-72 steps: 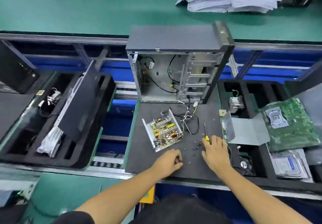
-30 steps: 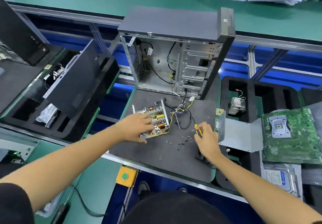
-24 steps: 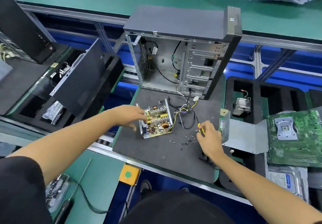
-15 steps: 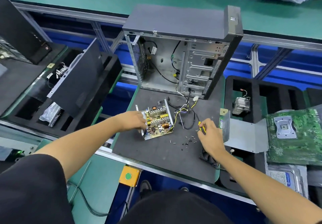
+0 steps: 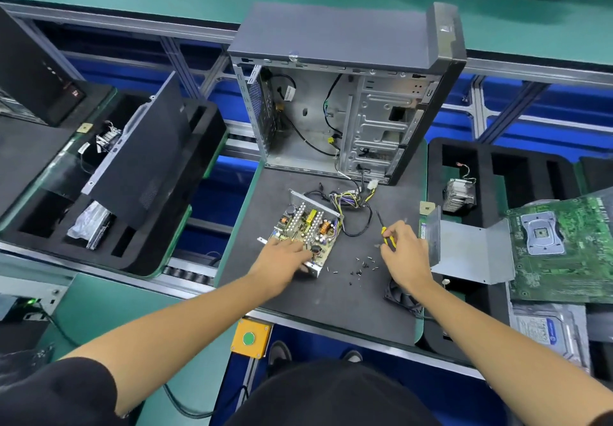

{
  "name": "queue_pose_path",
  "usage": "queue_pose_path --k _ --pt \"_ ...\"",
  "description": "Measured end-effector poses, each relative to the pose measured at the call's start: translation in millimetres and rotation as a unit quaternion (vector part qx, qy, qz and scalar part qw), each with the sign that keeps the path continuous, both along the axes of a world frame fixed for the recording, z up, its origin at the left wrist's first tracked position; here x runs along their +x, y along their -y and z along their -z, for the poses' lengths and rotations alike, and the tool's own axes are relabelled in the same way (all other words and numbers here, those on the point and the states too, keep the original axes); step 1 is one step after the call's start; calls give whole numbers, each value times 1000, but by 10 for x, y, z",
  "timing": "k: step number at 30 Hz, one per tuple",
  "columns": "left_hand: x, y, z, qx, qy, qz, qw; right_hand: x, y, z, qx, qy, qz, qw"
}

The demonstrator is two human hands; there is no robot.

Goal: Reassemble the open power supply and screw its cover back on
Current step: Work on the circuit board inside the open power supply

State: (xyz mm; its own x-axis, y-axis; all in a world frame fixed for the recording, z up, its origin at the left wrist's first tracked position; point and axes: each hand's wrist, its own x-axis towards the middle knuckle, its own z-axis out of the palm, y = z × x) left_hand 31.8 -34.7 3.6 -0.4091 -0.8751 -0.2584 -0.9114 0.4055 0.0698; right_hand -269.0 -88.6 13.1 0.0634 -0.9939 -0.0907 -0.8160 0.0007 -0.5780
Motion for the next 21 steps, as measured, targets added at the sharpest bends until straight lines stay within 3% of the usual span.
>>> queue_pose_path --k 4,7,10,15,21 --pt "-25 155 -97 42 -16 41 998 -7 -27 -20 -6 7 3 1000" --pt "-160 297 -238 -10 -53 81 995 -28 -51 -41 -17 28 19 999" --pt "-450 502 -310 9 -101 112 989 -68 -83 -70 -5 61 36 997" --pt "-905 739 -329 97 57 165 980 -166 -67 -117 26 68 50 996" --pt "-1249 709 -201 214 41 59 974 -287 -66 -146 39 49 39 997"
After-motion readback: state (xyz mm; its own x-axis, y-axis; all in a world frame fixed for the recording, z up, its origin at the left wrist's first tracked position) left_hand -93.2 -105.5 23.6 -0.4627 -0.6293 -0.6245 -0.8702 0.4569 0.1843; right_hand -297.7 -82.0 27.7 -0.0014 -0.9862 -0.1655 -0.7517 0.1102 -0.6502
